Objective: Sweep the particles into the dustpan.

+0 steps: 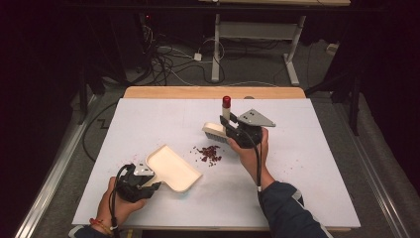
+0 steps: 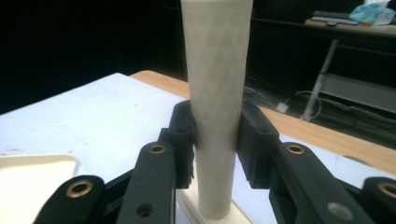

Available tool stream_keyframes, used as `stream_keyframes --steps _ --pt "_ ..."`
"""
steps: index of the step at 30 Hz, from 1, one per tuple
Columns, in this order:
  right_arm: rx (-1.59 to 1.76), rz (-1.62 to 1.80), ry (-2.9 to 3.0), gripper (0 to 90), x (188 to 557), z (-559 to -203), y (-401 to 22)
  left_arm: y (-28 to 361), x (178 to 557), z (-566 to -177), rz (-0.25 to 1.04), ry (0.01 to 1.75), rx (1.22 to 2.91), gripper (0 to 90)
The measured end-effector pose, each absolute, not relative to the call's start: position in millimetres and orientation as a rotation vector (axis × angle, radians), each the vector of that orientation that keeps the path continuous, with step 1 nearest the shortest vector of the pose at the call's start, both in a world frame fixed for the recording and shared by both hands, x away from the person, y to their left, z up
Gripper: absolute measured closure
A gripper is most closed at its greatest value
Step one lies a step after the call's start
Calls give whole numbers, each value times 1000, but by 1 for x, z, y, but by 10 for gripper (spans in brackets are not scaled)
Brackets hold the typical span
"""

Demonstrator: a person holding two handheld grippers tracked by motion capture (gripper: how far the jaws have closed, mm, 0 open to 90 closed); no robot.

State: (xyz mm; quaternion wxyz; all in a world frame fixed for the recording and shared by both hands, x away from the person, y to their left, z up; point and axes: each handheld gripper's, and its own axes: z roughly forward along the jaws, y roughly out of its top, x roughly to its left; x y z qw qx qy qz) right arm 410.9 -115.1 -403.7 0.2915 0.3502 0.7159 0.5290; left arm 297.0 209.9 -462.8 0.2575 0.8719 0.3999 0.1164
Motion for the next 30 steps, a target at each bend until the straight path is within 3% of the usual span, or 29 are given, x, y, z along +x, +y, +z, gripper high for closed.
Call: stream_keyframes --steps 30 --pt "1067 1356 1853 676 377 -408 -64 175 298 -464 298 1111 2383 637"
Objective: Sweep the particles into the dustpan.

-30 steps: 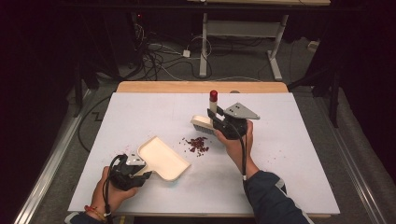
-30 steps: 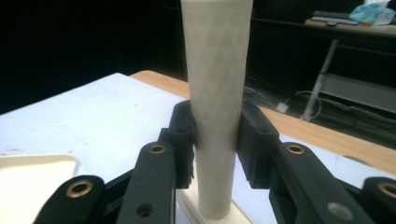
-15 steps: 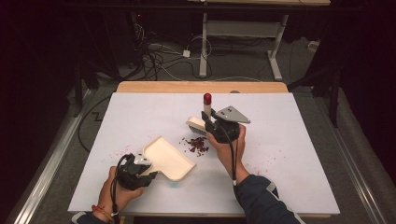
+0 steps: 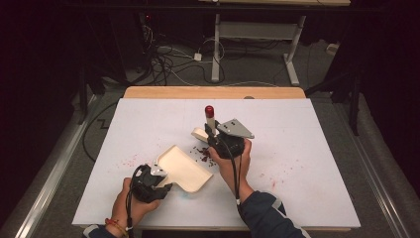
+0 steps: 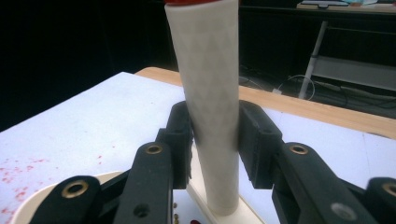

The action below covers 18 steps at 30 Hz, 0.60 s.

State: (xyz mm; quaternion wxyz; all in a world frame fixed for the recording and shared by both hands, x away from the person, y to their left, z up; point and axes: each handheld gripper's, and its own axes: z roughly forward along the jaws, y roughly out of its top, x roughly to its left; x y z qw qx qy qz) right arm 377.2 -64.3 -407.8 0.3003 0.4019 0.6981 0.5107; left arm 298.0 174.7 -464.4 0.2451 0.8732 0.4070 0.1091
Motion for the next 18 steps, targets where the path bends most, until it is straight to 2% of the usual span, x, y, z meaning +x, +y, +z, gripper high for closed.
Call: stream_keyframes --steps 18 --pt "1009 1426 1914 674 357 -410 -55 167 304 -467 279 1112 2390 637"
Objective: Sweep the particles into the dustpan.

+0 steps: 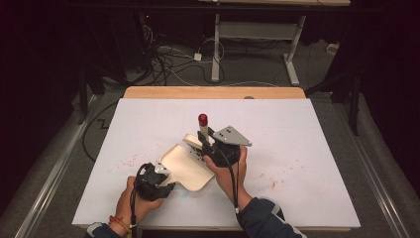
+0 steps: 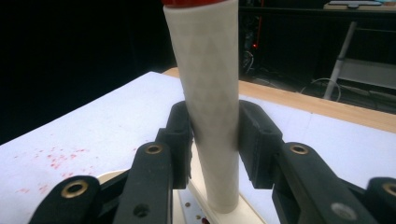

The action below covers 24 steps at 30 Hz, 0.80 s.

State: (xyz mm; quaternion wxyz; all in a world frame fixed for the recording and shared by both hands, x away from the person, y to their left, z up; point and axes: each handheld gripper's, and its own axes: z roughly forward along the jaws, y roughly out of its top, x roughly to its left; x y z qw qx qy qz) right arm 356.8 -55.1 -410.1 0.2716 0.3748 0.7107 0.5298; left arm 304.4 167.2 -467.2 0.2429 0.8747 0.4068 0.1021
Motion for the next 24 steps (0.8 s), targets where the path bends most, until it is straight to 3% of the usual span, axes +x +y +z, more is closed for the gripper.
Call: stream_keyframes --steps 24 --pt "929 1528 1986 683 341 -407 -57 157 316 -470 253 1119 2412 636"
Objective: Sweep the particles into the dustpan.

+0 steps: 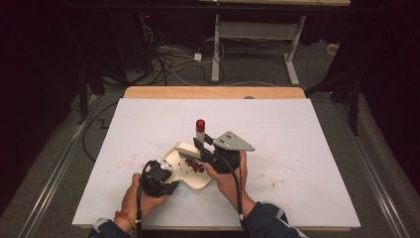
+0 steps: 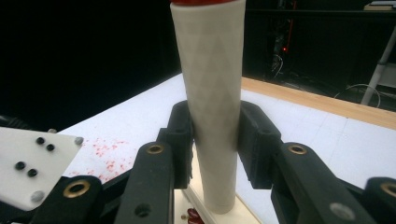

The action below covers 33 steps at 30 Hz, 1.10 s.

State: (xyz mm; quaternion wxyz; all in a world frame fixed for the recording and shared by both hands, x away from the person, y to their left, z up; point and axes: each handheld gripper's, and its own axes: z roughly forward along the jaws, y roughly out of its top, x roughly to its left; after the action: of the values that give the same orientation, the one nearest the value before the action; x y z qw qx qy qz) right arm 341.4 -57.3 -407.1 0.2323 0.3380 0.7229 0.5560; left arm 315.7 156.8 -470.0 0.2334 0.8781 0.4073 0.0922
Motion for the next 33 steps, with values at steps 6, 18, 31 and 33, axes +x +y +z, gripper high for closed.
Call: stream_keyframes --steps 6,18,31,33 --pt "903 1549 1992 693 347 -405 -61 157 315 -470 265 1097 2431 637" --pt "879 1626 1956 701 360 -396 -76 160 314 -472 260 1083 2436 637" --pt "823 1580 1929 701 354 -372 -117 169 310 -471 249 1067 2451 637" --pt "824 1564 1935 701 352 -372 -122 172 308 -470 254 1057 2460 637"
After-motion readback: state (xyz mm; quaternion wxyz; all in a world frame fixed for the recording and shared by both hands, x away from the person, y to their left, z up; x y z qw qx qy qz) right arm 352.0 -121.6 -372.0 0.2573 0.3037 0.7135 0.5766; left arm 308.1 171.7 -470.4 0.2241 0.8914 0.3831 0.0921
